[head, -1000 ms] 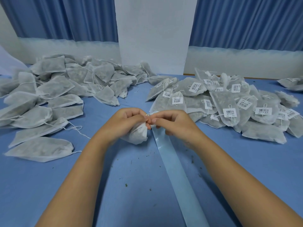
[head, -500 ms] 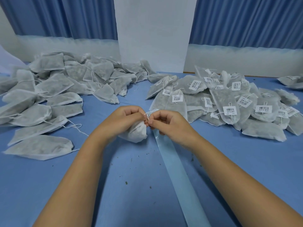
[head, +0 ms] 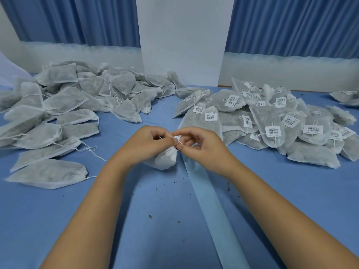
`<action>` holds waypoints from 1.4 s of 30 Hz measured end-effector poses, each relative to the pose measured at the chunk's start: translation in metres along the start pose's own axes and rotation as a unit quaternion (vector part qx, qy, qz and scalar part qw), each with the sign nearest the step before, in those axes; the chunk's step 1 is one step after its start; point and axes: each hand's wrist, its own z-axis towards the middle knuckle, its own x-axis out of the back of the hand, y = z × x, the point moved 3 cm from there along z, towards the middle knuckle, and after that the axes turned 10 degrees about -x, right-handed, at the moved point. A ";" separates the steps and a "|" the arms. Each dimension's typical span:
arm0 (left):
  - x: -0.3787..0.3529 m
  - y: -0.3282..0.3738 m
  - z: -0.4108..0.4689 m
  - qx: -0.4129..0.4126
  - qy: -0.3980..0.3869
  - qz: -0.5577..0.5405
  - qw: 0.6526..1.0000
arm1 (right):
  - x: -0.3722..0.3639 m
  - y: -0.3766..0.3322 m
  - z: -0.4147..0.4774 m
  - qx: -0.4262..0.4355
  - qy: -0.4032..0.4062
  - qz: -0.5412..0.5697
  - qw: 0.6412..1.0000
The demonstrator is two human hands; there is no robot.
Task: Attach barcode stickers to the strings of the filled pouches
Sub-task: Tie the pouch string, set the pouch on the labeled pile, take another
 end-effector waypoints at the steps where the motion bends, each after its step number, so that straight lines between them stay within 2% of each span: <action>1: 0.000 0.000 0.000 0.001 0.002 0.005 1.000 | 0.000 0.000 0.000 0.003 -0.003 -0.014 1.000; 8: 0.002 0.005 -0.004 -0.003 0.001 0.023 1.000 | 0.005 0.001 0.001 -0.021 -0.005 -0.063 0.998; 13: 0.002 0.006 -0.005 -0.037 -0.003 0.025 0.999 | 0.007 0.005 0.003 -0.092 -0.056 -0.005 0.994; 17: 0.002 0.006 -0.004 -0.059 -0.001 0.010 0.998 | 0.009 0.008 0.005 -0.113 -0.055 0.040 0.991; 26: 0.001 0.007 -0.004 0.003 0.001 -0.012 1.000 | 0.006 0.005 0.004 -0.027 0.006 0.035 0.999; 30: -0.003 0.009 -0.004 0.016 -0.015 -0.023 1.000 | 0.005 0.002 0.002 0.013 0.041 -0.021 0.999; 36: -0.003 0.010 -0.005 0.024 -0.012 -0.033 0.999 | 0.003 0.002 0.000 0.000 0.060 -0.026 0.998; 42: -0.003 0.006 -0.002 0.020 -0.008 -0.034 0.999 | 0.004 0.003 0.000 -0.014 0.062 0.021 0.998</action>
